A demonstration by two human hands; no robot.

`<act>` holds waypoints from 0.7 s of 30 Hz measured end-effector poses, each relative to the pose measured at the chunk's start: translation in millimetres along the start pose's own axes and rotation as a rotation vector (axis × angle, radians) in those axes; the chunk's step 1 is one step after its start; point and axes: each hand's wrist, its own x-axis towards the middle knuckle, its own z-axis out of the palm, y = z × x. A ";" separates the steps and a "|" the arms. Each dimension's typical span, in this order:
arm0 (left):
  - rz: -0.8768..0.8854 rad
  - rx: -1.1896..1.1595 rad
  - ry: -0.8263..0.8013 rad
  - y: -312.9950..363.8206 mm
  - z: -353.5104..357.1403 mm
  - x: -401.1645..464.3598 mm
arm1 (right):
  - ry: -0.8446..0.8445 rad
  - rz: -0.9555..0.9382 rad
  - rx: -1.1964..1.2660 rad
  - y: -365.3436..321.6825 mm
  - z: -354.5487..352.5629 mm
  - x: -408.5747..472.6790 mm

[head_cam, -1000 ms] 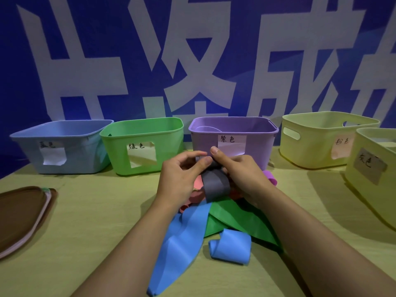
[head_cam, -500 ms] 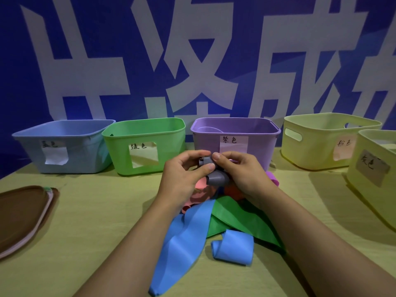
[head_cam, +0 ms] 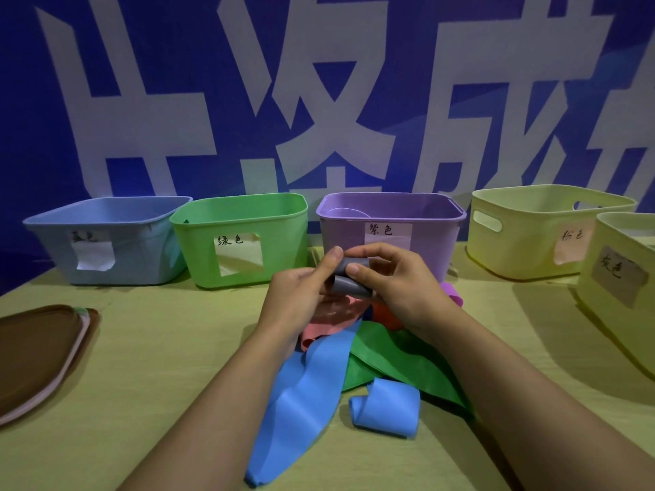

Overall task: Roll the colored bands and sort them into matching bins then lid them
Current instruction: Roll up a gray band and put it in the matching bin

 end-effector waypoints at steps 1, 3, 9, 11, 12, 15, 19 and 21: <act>-0.004 0.012 0.012 -0.5 -0.6 1.1 | -0.002 -0.005 -0.022 0.1 -0.8 -0.3; 0.000 0.038 0.027 -3.0 -1.6 4.6 | -0.002 -0.005 -0.058 1.1 -1.7 -0.5; 0.068 0.117 0.037 -6.8 -3.3 7.0 | -0.002 0.040 -0.048 2.3 -0.5 -1.1; 0.090 0.165 0.041 -9.3 -4.5 9.2 | -0.001 0.057 -0.042 1.4 0.3 -1.6; 0.098 0.175 0.040 -10.6 -4.9 10.6 | 0.001 0.058 -0.050 1.2 0.9 -1.8; 0.132 0.176 0.051 -13.0 -5.0 13.1 | 0.009 0.050 -0.090 0.6 1.8 -2.1; 0.132 0.119 0.008 -11.2 -5.2 13.0 | 0.002 0.089 -0.045 -1.0 0.4 -1.9; 0.137 0.052 -0.031 -9.8 -6.4 13.1 | 0.025 0.122 0.034 -2.8 -0.6 -0.8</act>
